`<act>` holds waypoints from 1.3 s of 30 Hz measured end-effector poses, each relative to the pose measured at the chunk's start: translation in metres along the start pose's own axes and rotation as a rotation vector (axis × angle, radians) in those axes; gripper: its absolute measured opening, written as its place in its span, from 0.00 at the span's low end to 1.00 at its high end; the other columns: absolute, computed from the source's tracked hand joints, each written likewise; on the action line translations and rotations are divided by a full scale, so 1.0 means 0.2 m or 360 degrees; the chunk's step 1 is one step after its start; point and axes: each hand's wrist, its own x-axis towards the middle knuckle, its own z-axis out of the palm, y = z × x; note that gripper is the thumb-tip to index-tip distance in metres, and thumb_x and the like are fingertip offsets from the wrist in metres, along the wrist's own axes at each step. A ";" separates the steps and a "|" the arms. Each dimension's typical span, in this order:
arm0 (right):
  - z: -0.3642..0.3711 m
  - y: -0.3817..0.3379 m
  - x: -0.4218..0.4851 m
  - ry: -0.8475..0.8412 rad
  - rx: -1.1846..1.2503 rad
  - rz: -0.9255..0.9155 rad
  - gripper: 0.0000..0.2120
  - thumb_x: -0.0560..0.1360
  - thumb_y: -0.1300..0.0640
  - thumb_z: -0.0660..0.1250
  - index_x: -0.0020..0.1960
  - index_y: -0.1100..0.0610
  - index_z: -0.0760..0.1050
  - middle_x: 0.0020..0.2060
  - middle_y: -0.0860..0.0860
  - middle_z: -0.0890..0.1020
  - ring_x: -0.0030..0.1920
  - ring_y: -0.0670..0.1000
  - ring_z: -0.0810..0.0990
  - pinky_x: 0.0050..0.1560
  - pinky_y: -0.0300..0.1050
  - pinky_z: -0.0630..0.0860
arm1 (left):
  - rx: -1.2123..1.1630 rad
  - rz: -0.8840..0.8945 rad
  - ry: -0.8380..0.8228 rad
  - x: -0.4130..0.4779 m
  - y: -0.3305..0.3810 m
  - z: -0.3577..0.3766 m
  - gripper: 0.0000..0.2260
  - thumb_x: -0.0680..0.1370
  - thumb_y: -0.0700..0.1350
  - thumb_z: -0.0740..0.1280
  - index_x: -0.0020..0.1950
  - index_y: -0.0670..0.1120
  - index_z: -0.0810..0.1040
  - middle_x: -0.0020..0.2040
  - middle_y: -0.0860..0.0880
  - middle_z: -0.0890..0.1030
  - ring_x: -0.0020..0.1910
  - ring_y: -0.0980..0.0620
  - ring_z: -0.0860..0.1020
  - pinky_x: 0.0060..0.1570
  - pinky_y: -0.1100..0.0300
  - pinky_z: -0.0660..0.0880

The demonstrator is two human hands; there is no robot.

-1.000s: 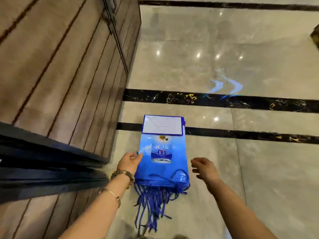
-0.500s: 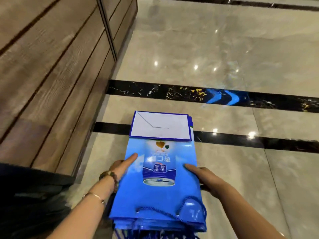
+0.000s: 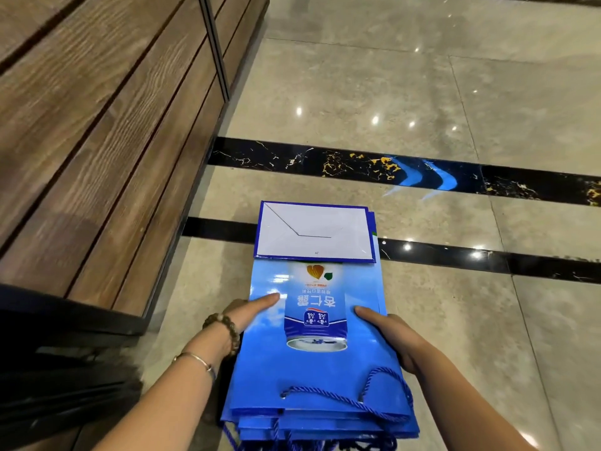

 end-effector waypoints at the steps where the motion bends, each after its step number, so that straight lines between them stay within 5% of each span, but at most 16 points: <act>1: 0.00 0.01 -0.02 -0.0001 0.0027 -0.0003 0.18 0.70 0.49 0.70 0.54 0.61 0.77 0.45 0.59 0.84 0.44 0.60 0.84 0.43 0.50 0.80 | -0.0028 0.0029 -0.0011 -0.02 -0.02 0.01 0.31 0.67 0.58 0.73 0.65 0.44 0.74 0.59 0.47 0.77 0.58 0.48 0.75 0.55 0.61 0.72; 8: 0.02 -0.14 -0.54 0.0323 -0.0005 -0.0235 0.10 0.71 0.57 0.71 0.47 0.63 0.78 0.31 0.53 0.85 0.29 0.52 0.83 0.25 0.38 0.75 | -0.0334 0.0198 0.0105 -0.56 0.09 0.11 0.06 0.72 0.34 0.69 0.48 0.39 0.80 0.33 0.51 0.83 0.30 0.55 0.81 0.33 0.64 0.78; 24: 0.16 -1.06 -3.42 0.0576 0.0248 -0.0311 0.09 0.70 0.60 0.71 0.50 0.62 0.78 0.38 0.54 0.83 0.27 0.46 0.81 0.27 0.38 0.78 | -0.0224 0.0354 -0.0050 -3.41 1.28 0.11 0.06 0.70 0.32 0.69 0.42 0.43 0.80 0.35 0.48 0.83 0.30 0.54 0.81 0.32 0.61 0.79; 35: 0.05 -0.82 -4.30 0.1042 0.0622 -0.0551 0.02 0.72 0.63 0.69 0.42 0.59 0.76 0.33 0.51 0.80 0.22 0.41 0.78 0.22 0.32 0.72 | 0.0112 0.0596 -0.0453 -4.06 1.45 0.49 0.07 0.71 0.31 0.68 0.41 0.43 0.78 0.31 0.52 0.82 0.24 0.58 0.79 0.24 0.67 0.74; 39: -0.10 -0.53 -4.53 0.1314 0.0884 -0.0510 0.04 0.71 0.59 0.71 0.43 0.59 0.78 0.37 0.55 0.83 0.31 0.50 0.82 0.34 0.41 0.78 | 0.0384 0.0591 -0.0761 -4.20 1.43 0.85 0.07 0.71 0.31 0.68 0.40 0.42 0.79 0.33 0.48 0.83 0.25 0.56 0.79 0.25 0.64 0.75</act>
